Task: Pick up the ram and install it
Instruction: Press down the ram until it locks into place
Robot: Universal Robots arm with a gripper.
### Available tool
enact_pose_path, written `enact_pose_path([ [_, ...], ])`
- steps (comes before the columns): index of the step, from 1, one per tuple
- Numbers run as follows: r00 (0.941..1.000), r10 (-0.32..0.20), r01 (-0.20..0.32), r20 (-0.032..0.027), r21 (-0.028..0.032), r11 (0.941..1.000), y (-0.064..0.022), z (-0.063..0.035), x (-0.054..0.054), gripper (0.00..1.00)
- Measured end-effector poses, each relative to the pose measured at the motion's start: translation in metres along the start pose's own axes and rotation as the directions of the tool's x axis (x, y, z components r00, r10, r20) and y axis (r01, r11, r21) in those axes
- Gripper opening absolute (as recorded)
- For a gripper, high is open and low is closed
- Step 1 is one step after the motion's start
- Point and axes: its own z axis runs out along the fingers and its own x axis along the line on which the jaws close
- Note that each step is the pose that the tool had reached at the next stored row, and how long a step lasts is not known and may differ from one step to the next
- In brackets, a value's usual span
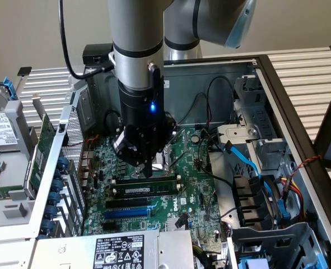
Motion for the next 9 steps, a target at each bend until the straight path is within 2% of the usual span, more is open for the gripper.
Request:
enact_pose_path([
  [4, 0.9985, 0.054, -0.054, 0.0007, 0.0001, 0.9985, 0.0000, 0.0000, 0.0000, 0.11],
  [9, 0.9930, 0.118, -0.118, 0.0012, 0.0017, 0.9930, 0.0000, 0.0000, 0.0001, 0.11],
])
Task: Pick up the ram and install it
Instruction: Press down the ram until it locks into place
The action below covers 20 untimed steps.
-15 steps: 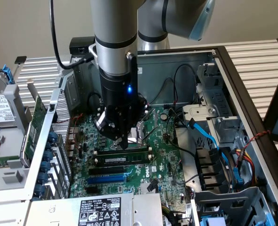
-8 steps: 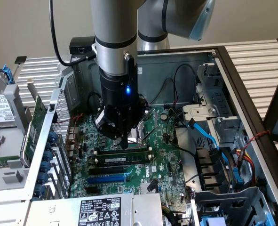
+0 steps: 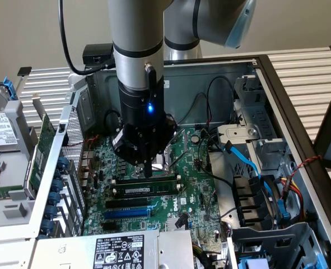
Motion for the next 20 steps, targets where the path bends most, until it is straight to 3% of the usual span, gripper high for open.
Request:
enact_pose_path([
  [7, 0.9973, 0.073, -0.073, -0.0010, 0.0172, 0.9972, 0.0000, 0.0001, -0.0001, 0.11],
  [13, 0.9911, 0.133, -0.133, 0.0017, 0.0319, 0.9906, 0.0000, 0.0001, 0.0000, 0.11],
  [20, 0.9771, 0.213, -0.213, 0.0041, 0.0389, 0.9763, 0.0000, 0.0002, -0.0001, 0.11],
])
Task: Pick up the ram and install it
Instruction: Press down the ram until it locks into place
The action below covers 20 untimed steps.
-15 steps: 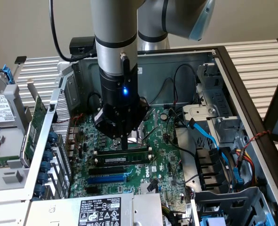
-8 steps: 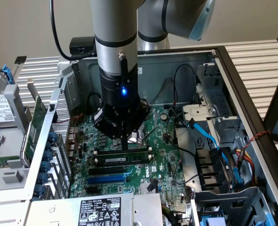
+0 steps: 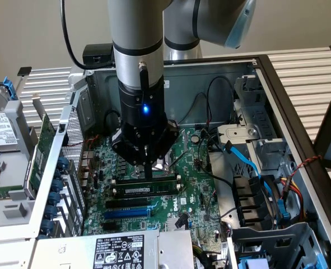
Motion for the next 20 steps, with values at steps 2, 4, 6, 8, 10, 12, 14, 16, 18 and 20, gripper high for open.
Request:
enact_pose_path([
  [2, 0.9998, 0.018, -0.018, -0.0004, 0.0046, 0.9998, 0.0001, 0.0000, 0.000, 0.11],
  [4, 0.9998, 0.019, -0.019, -0.0006, 0.0051, 0.9998, 0.0000, 0.0000, 0.000, 0.11],
  [6, 0.9998, 0.021, -0.021, -0.0006, 0.0063, 0.9998, -0.0004, 0.0008, -0.005, 0.11],
  [8, 0.9997, 0.023, -0.023, -0.0007, 0.0084, 0.9997, -0.0009, 0.0023, -0.010, 0.11],
  [10, 0.9997, 0.024, -0.024, -0.0009, 0.0095, 0.9997, -0.0015, 0.0044, -0.016, 0.11],
  [12, 0.9996, 0.027, -0.027, -0.0009, 0.0095, 0.9996, -0.0020, 0.0073, -0.020, 0.11],
  [14, 0.9996, 0.029, -0.029, -0.0011, 0.0096, 0.9995, -0.0024, 0.0089, -0.025, 0.11],
  [16, 0.9994, 0.034, -0.034, -0.0011, 0.0094, 0.9994, -0.0026, 0.0091, -0.028, 0.11],
  [18, 0.9993, 0.036, -0.036, -0.0012, 0.0094, 0.9993, -0.0029, 0.0091, -0.032, 0.11],
  [20, 0.9993, 0.039, -0.039, -0.0013, 0.0095, 0.9992, -0.0033, 0.0093, -0.036, 0.11],
])
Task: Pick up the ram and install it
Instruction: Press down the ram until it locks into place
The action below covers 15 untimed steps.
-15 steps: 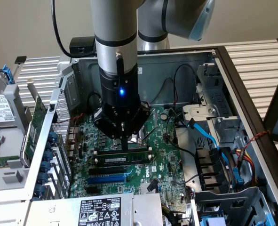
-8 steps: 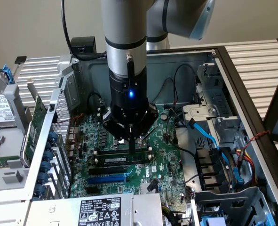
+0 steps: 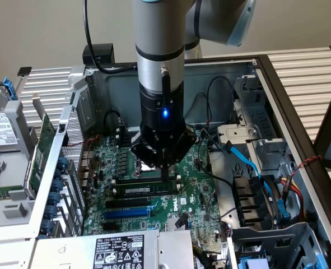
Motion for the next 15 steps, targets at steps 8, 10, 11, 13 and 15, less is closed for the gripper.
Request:
enact_pose_path([
  [8, 0.9999, 0.011, -0.011, 0.0031, 0.0001, 0.9999, -0.0003, 0.0029, -0.0063, 0.11],
  [10, 0.9998, 0.017, -0.017, 0.0061, 0.0003, 0.9999, -0.0003, 0.0052, -0.0063, 0.11],
  [11, 0.9998, 0.019, -0.019, 0.0082, 0.0005, 0.9998, -0.0002, 0.0062, -0.0063, 0.11],
  [13, 0.9996, 0.023, -0.023, 0.0130, 0.0012, 0.9997, -0.0002, 0.0078, -0.0062, 0.11],
  [15, 0.9994, 0.027, -0.027, 0.0188, 0.0019, 0.9996, -0.0002, 0.0093, -0.0061, 0.11],
])
